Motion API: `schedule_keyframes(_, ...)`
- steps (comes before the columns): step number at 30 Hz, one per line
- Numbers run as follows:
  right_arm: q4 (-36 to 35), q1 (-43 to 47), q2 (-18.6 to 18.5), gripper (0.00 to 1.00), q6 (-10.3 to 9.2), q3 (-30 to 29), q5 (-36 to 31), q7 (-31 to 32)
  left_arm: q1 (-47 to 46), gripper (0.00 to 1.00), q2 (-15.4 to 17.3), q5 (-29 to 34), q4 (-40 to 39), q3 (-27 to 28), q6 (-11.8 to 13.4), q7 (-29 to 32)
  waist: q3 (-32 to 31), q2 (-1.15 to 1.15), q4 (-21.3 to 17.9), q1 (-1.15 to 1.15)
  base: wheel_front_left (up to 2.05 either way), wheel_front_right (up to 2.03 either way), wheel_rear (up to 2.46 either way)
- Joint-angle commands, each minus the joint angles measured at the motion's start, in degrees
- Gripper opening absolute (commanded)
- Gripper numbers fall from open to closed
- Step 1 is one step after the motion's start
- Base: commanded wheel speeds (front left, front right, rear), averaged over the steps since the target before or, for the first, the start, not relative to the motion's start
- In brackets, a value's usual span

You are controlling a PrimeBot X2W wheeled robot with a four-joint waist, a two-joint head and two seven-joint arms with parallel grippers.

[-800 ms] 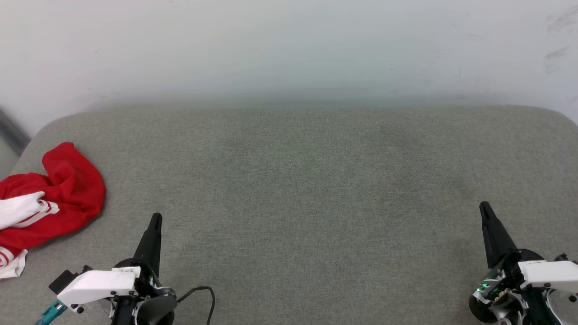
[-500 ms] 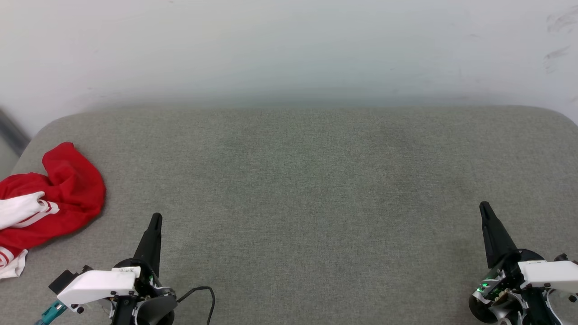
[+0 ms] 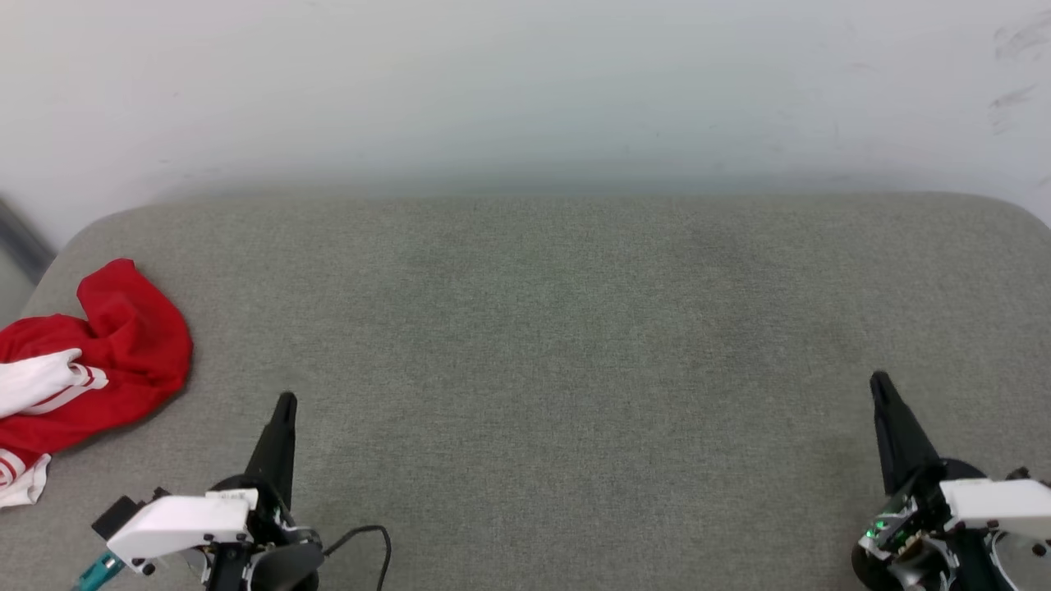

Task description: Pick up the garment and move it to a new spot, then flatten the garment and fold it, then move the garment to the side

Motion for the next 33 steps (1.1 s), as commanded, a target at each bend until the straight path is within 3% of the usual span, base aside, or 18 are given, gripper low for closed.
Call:
schedule_keyframes(1, 0.2, 0.1, 0.0, 1.00, 0.00, 0.0, 0.0, 0.0, 0.1, 1.00, 0.0, 0.0, 0.2, -0.1, 0.0, 0.0, 0.0, 0.00, 0.0, 0.00, 0.00, 0.00, 0.00)
schedule_keyframes(21, -3.5, 1.2, -0.7, 1.00, -0.01, 2.7, -2.4, -4.3, -1.1, 1.00, 0.0, 4.3, -2.4, -6.1, 0.0, -5.4, 0.2, 0.00, 0.0, 0.00, 0.00, 0.00, 0.00)
schedule_keyframes(33, -5.8, 0.9, -3.8, 1.00, -0.01, 5.8, -13.6, -8.1, -2.1, 1.00, 0.0, 17.8, -4.1, -9.4, 0.0, -8.2, 0.5, 0.00, 0.0, 0.00, 0.00, 0.00, 0.00)
